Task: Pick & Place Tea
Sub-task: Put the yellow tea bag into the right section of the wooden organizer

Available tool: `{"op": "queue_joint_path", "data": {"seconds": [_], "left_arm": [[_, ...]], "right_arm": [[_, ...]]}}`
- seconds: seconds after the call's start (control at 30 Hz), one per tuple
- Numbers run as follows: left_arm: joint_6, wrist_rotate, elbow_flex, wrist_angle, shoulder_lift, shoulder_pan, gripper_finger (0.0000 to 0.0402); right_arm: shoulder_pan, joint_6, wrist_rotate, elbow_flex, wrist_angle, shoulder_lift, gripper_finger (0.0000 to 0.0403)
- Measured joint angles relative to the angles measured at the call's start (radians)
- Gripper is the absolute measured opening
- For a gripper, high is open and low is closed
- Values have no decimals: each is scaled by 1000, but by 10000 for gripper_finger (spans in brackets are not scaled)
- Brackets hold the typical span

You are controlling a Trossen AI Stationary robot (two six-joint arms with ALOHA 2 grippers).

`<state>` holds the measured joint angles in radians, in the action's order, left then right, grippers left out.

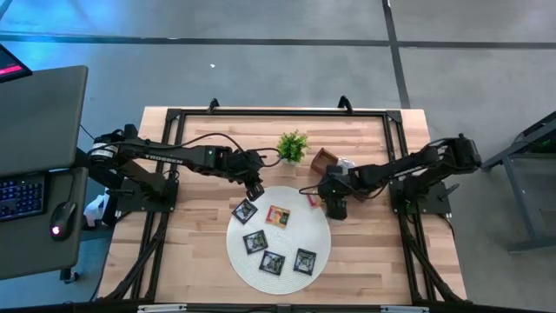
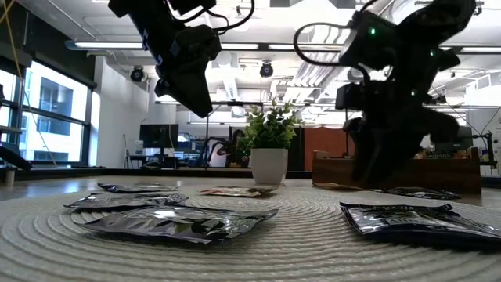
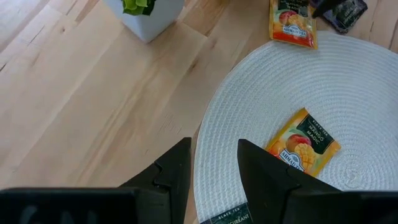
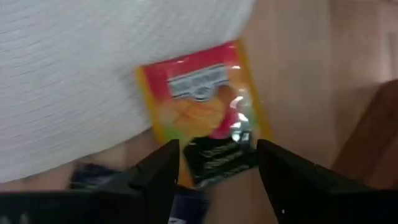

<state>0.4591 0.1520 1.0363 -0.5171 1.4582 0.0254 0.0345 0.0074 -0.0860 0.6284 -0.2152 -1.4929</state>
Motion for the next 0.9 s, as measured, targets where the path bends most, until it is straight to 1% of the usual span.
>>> {"op": "queue_joint_path", "data": {"seconds": [0.13, 0.3, 0.47, 0.6, 0.7, 0.8, 0.87, 0.9], "left_arm": [[0, 0, 0, 0, 0, 0, 129], [0, -1, 0, 0, 0, 0, 129], [0, -1, 0, -1, 0, 0, 129], [-6, -1, 0, -1, 0, 0, 129], [-7, -1, 0, -1, 0, 0, 129], [-9, 3, 0, -1, 0, 0, 129], [-9, 20, 0, -1, 0, 0, 129], [-9, 26, 0, -1, 0, 0, 129]], "right_arm": [[-18, -19, 1, -28, 66, -1, 210], [-38, -40, 64, -35, 89, -46, 209], [-34, -79, 85, -28, 120, -114, 186], [-34, -86, 89, -28, 118, -121, 141], [-34, -88, 81, -32, 112, -100, 88], [-32, -94, 66, -34, 109, -53, 27], [-21, -108, 29, -26, 65, -13, 10], [-12, -121, 9, -14, 36, 9, 12]]}}
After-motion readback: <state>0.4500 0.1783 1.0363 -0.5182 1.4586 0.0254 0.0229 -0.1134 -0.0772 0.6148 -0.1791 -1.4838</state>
